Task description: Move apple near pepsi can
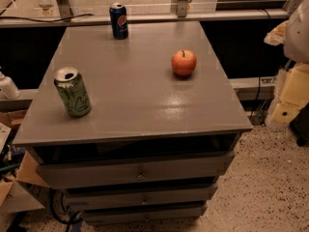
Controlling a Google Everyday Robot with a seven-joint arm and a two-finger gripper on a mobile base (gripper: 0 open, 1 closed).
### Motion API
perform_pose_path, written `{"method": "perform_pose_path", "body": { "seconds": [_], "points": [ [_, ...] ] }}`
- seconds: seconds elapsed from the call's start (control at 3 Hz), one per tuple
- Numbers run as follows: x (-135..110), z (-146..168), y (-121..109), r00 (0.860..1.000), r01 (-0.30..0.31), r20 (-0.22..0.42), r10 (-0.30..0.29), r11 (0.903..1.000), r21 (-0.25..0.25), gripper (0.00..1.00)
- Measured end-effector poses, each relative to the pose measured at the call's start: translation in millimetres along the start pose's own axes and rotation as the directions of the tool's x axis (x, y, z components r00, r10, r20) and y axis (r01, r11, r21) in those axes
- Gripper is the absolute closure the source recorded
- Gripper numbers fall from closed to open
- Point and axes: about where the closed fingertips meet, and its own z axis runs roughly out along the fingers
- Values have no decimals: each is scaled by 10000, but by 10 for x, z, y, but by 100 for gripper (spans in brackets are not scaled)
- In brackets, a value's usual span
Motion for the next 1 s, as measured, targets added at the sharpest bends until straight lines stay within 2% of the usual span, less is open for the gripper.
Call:
{"method": "perform_pose_path", "body": {
  "seconds": [0.33, 0.67, 1.0],
  "points": [
    [0, 0, 0, 10000, 0, 0, 0, 10000, 0, 0],
    [-30, 45, -40, 9988, -393, 313, 388, 9991, 146, 0],
    [-127, 203, -178, 9883, -1179, 1008, 1143, 9925, 310, 0]
  ]
}}
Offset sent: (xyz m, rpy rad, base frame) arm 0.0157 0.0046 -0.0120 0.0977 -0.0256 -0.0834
